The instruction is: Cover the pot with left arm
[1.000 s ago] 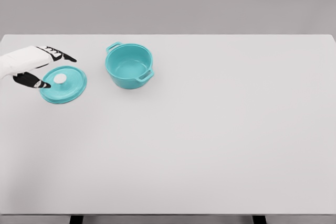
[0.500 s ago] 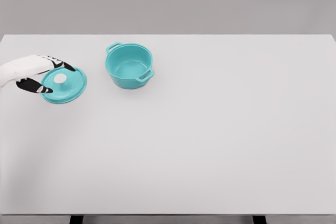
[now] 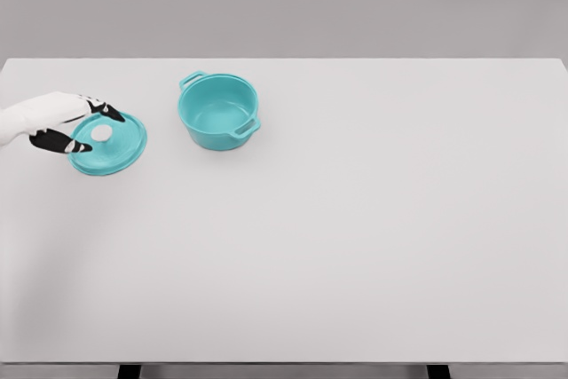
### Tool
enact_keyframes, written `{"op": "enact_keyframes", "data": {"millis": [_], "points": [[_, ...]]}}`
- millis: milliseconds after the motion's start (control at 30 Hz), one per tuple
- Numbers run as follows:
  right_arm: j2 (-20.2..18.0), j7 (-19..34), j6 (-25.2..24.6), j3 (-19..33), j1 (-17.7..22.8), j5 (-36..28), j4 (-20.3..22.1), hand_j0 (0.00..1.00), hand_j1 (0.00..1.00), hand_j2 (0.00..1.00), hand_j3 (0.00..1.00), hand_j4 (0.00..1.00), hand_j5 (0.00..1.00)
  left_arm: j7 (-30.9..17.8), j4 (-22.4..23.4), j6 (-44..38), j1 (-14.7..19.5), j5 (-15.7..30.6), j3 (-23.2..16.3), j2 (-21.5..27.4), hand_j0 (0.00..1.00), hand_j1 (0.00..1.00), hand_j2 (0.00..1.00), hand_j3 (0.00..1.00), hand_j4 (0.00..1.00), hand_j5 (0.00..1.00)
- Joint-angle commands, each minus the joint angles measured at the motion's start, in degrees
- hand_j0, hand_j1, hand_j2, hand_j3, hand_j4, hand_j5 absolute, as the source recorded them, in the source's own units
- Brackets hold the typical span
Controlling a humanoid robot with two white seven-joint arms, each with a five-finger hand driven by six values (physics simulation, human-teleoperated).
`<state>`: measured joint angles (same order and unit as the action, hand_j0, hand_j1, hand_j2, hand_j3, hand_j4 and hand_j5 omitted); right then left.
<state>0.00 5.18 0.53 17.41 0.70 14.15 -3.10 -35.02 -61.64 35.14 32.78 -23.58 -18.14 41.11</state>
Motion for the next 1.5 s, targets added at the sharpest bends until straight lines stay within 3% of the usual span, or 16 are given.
{"op": "enact_keyframes", "data": {"millis": [0, 800, 1467], "points": [[0.0, 0.0, 0.0, 0.0, 0.0, 0.0, -0.1, 1.00, 1.00, 1.00, 1.00, 1.00, 1.00, 0.0, 1.4, -0.1, 0.0, -0.1, 0.0, -0.5, 0.74, 0.74, 0.74, 0.74, 0.74, 0.74], [0.0, 0.0, 0.0, 0.0, 0.0, 0.0, 0.0, 1.00, 1.00, 1.00, 1.00, 1.00, 1.00, 0.0, 8.7, -0.1, 3.0, -3.0, 0.1, -4.2, 0.74, 0.74, 0.74, 0.74, 0.74, 0.74], [0.0, 0.0, 0.0, 0.0, 0.0, 0.0, 0.0, 1.00, 1.00, 1.00, 1.00, 1.00, 1.00, 0.0, 11.6, -0.1, 4.7, -5.9, 0.2, -5.5, 0.72, 0.72, 0.72, 0.72, 0.72, 0.72]]}}
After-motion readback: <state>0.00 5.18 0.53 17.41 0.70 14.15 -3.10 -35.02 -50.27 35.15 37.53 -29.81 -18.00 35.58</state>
